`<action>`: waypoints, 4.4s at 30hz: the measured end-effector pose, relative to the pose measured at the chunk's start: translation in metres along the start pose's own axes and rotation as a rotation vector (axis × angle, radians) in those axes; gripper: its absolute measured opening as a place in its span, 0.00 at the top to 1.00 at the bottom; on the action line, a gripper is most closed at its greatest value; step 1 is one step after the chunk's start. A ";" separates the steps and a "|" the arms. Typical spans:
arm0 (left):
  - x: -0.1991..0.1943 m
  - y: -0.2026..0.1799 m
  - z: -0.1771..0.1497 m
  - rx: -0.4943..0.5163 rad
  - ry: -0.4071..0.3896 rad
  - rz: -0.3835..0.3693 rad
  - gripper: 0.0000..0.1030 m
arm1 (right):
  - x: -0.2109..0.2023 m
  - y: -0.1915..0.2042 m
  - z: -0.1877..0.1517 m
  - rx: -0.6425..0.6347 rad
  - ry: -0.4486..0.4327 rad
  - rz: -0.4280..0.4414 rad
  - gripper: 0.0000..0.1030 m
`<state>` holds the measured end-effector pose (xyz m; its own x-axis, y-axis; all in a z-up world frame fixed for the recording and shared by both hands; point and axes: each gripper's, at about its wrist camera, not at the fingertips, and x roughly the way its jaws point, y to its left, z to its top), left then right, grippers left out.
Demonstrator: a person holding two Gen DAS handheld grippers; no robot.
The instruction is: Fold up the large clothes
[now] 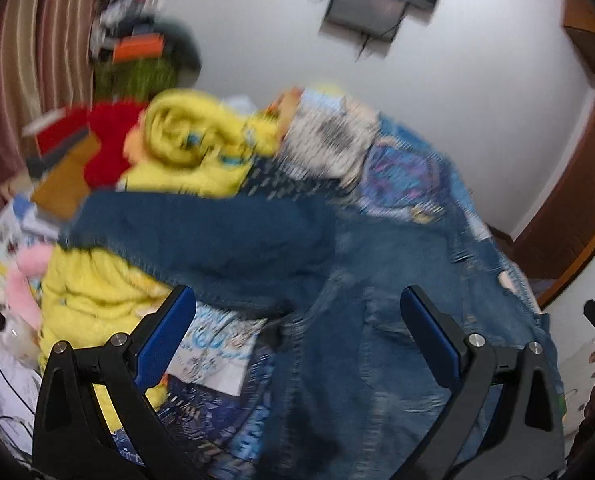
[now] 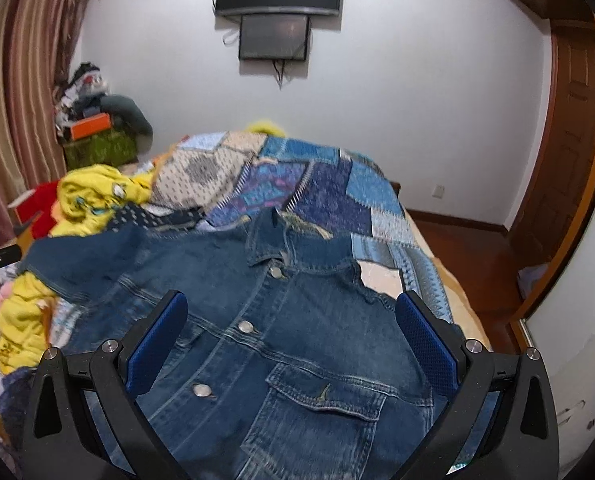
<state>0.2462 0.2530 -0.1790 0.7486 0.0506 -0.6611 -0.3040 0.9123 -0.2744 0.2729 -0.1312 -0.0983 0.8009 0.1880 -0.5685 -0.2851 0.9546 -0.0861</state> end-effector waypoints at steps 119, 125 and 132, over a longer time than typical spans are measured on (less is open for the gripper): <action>0.130 -0.079 0.036 -0.021 0.168 -0.042 0.84 | 0.026 -0.104 -0.057 0.258 0.300 0.049 0.00; 0.077 -0.157 0.073 0.109 0.049 -0.167 0.84 | 0.006 -0.121 -0.062 0.307 0.269 0.049 0.00; 0.054 -0.276 0.063 0.293 0.020 -0.299 0.87 | -0.012 -0.148 -0.073 0.336 0.248 0.019 0.00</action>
<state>0.4074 0.0295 -0.0950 0.7659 -0.2396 -0.5966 0.1082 0.9628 -0.2478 0.2668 -0.2912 -0.1384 0.6342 0.1837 -0.7510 -0.0780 0.9816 0.1743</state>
